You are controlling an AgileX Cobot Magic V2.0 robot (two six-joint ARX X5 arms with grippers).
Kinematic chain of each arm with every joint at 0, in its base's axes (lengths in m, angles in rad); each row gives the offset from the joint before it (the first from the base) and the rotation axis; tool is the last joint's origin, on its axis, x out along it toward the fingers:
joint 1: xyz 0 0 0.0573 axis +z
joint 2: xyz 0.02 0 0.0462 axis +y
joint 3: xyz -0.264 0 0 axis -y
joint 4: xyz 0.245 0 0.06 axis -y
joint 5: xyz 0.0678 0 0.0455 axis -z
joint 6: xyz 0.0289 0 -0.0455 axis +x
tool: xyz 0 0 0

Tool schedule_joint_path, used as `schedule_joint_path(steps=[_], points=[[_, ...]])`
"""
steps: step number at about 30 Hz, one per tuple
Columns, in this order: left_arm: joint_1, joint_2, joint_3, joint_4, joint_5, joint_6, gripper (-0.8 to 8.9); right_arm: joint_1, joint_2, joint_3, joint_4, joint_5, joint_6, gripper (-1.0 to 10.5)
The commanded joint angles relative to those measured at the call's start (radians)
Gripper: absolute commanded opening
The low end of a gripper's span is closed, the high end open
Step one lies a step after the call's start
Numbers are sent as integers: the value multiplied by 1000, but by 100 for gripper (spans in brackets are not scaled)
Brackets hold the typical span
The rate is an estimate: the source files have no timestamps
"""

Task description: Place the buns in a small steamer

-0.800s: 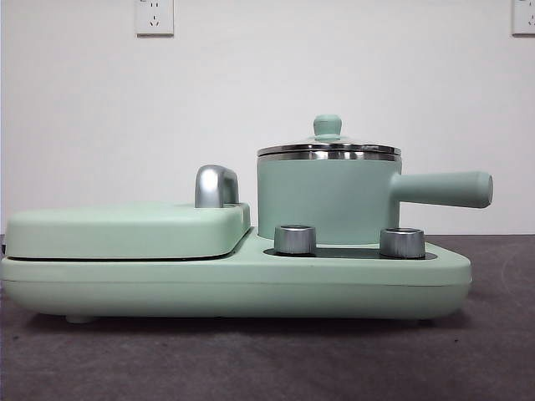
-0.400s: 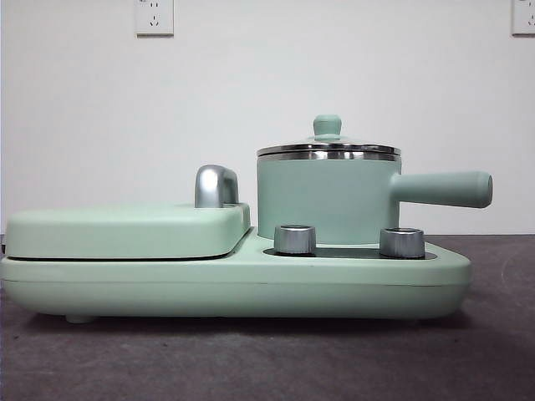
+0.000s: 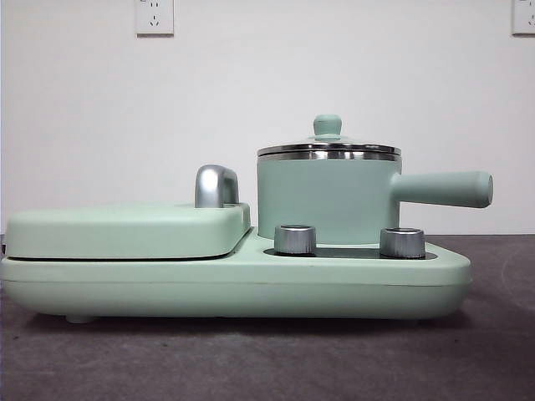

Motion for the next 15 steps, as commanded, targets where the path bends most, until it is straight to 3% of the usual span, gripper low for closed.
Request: schedule_joint_path(steps=[1,15], points=[[2,-1,-19,-5,-1,-5,7,-3,-4,-4,-8,8,-30,12],[2,-1,-19,-5,-1,-5,7,-6,-4,-4,7,8,-24,12]])
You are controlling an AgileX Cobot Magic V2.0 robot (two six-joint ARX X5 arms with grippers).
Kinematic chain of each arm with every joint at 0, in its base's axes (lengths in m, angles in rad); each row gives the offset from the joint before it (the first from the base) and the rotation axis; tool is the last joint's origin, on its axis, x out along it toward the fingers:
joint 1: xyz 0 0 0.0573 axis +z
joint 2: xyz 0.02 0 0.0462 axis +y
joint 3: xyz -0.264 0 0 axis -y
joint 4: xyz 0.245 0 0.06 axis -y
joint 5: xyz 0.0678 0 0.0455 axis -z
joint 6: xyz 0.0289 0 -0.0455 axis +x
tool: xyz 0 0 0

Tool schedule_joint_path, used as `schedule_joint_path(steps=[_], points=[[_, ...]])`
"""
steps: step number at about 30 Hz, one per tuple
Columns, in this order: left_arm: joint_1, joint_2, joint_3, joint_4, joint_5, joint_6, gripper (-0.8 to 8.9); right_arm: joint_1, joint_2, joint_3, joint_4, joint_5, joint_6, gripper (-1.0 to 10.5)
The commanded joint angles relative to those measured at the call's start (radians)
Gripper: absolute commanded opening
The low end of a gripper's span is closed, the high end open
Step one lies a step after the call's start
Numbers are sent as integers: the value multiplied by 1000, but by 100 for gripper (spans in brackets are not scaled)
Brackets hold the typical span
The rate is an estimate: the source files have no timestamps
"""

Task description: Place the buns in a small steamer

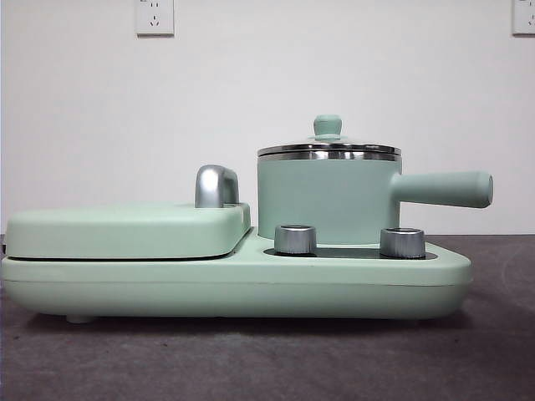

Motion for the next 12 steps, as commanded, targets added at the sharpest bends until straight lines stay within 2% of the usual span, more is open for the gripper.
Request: schedule_joint_path(steps=[1,12], points=[[2,-1,-19,-5,-1,-5,7,-2,-2,-5,10,5,-4,12],[2,-1,-19,-5,-1,-5,7,-2,-2,-5,12,5,-4,12]])
